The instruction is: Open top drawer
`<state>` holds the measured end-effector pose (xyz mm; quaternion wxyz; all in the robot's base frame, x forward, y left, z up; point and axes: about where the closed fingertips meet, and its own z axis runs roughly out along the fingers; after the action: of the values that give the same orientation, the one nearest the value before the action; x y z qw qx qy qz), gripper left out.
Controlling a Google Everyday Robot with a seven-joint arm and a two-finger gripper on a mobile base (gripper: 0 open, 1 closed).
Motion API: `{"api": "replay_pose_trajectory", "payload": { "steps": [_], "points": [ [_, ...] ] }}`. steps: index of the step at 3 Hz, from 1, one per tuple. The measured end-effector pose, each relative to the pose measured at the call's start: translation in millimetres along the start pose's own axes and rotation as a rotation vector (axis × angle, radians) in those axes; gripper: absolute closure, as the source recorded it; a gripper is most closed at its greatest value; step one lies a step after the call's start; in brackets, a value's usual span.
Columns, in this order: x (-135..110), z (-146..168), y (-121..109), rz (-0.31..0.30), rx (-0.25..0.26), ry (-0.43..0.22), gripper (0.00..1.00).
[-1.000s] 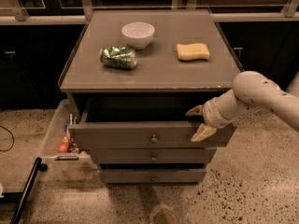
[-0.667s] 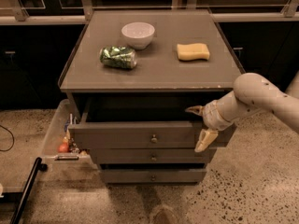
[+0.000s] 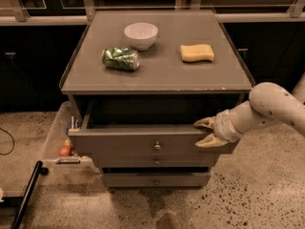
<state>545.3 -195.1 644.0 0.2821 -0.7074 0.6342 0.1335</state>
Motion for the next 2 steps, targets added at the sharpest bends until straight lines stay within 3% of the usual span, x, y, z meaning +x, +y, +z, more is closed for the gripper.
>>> {"api": "replay_pose_trajectory", "payload": {
  "steps": [1, 2],
  "points": [
    [0.2, -5.5, 9.6, 0.007, 0.001, -0.007, 0.89],
    [-0.2, -8.0, 13.1, 0.01, 0.001, -0.007, 1.0]
  ]
}}
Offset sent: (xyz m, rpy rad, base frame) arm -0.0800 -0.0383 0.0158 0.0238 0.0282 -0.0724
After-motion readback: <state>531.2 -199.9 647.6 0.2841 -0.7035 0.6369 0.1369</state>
